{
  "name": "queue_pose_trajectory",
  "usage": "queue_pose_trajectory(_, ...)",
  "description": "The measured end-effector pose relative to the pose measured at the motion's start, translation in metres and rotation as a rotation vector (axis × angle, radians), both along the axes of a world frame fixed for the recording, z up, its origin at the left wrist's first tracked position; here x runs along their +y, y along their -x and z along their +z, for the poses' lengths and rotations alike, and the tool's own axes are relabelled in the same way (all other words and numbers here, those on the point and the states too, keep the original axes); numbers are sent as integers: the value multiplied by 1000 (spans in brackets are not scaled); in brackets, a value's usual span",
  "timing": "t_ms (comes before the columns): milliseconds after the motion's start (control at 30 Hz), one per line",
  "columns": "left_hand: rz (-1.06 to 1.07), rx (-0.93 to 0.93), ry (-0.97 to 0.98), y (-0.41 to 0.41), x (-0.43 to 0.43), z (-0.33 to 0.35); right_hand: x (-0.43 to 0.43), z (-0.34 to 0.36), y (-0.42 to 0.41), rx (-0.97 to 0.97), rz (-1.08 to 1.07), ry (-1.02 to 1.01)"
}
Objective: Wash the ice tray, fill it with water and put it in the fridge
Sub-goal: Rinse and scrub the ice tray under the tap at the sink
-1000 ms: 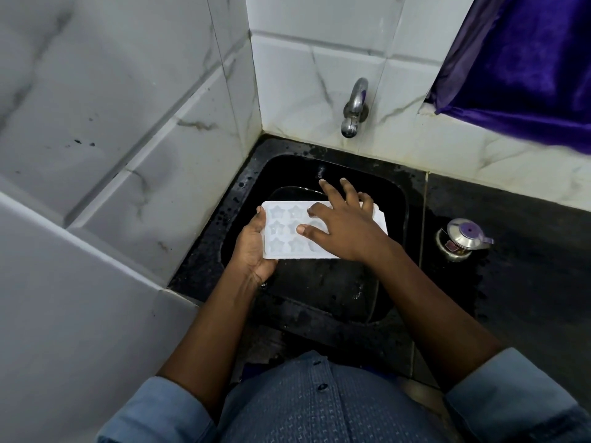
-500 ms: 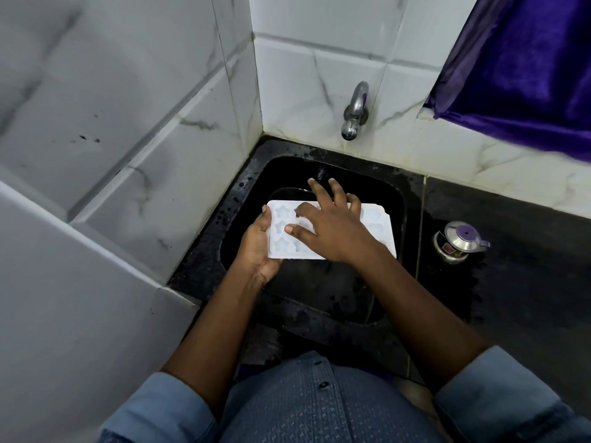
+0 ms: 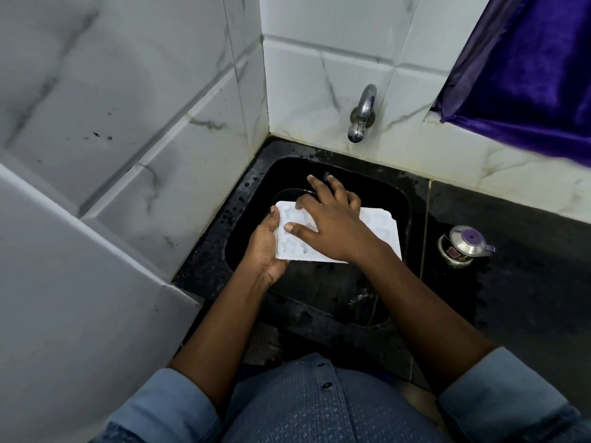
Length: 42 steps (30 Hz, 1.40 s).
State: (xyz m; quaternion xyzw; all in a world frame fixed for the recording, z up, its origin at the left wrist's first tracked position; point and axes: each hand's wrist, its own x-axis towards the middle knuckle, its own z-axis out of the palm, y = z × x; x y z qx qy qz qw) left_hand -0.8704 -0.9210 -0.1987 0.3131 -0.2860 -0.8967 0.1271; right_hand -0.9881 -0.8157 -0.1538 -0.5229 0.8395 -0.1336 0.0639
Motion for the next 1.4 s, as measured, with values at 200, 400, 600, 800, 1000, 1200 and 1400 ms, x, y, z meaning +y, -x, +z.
queue_pose_trajectory(200, -11, -19, 39, 5, -2, -2, -9, 1, -1, 2, 41, -131)
queue_pose_trajectory(400, -2, -41, 49, 10, -2, -1, -14, 0, -1, -3, 32, -144)
queue_pose_trajectory(600, 2, -48, 24, 8, -3, -3, -16, -2, -2, -3, 38, -130)
queue_pose_trajectory(800, 49, -55, 12, 9, -5, 1, -7, -5, -9, -55, 66, -38)
queue_pose_trajectory(1000, 39, -68, 20, 7, -2, 7, 0, -8, -16, -35, 82, -89)
queue_pose_trajectory(1200, 31, -79, 17, 4, -2, 6, -4, -9, -19, -49, 96, -97)
queue_pose_trajectory(1400, 26, -65, 10, 6, -4, 4, -6, -8, -19, -49, 101, -109)
